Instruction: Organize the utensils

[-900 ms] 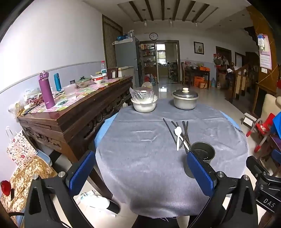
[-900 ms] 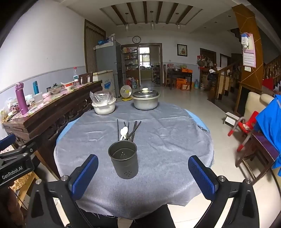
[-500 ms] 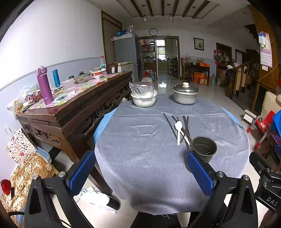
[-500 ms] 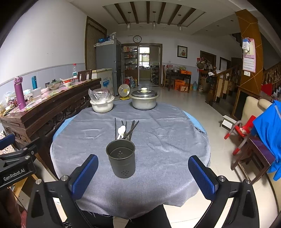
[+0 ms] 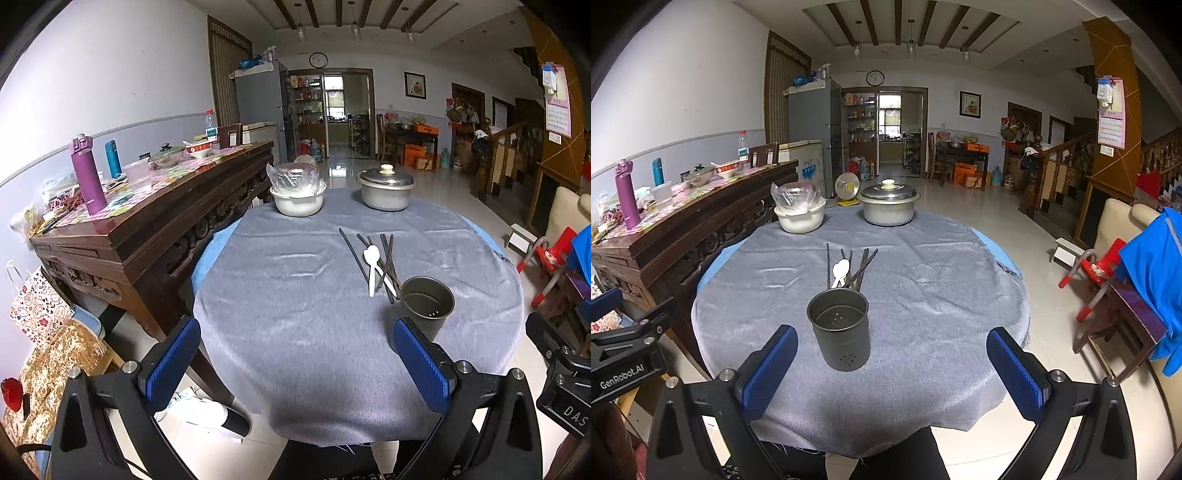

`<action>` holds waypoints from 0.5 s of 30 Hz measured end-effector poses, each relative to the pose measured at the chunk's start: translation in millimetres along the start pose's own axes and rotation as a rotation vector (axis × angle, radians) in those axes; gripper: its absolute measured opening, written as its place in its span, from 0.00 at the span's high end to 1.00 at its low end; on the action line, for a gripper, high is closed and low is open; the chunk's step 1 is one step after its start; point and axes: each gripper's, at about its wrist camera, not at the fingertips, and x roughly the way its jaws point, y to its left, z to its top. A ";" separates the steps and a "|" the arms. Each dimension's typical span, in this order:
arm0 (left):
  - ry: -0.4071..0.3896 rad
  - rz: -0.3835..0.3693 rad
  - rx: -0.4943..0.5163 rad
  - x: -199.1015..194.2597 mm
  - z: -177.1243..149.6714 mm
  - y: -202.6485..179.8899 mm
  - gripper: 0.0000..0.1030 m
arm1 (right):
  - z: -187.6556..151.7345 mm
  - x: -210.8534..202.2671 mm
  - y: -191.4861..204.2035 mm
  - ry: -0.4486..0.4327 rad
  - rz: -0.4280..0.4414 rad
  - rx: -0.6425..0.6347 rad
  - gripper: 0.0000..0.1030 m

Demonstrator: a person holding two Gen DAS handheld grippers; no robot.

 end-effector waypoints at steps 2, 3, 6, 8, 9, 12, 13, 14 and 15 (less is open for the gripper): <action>0.008 -0.008 -0.006 0.4 -0.9 -0.5 0.00 | -0.3 0.5 -0.5 -0.007 0.002 0.007 0.00; 0.013 -0.017 -0.017 0.2 -1.6 -0.5 0.00 | -0.4 0.5 -1.0 -0.012 0.006 0.015 0.00; 0.012 -0.006 0.004 0.4 -1.5 -1.0 0.00 | -1.8 0.5 -1.2 -0.023 0.003 0.015 0.00; 0.014 0.001 0.017 0.3 -1.6 -2.4 0.00 | -3.0 0.9 -1.9 -0.039 0.004 0.019 0.00; 0.013 0.005 0.022 0.4 -1.7 -2.7 0.00 | -3.7 0.7 -2.2 -0.049 0.003 0.018 0.00; 0.008 0.005 0.024 0.9 -2.3 -2.8 0.00 | -3.8 0.8 -2.5 -0.045 0.005 0.024 0.00; 0.008 0.005 0.025 0.9 -2.7 -3.0 0.00 | -4.6 0.9 -2.7 -0.053 0.002 0.021 0.00; 0.004 0.006 0.025 1.0 -3.0 -3.0 0.00 | -4.8 1.0 -3.1 -0.049 0.004 0.024 0.00; 0.004 0.006 0.026 1.1 -2.7 -2.8 0.00 | -3.4 1.1 -2.1 -0.032 0.006 0.028 0.00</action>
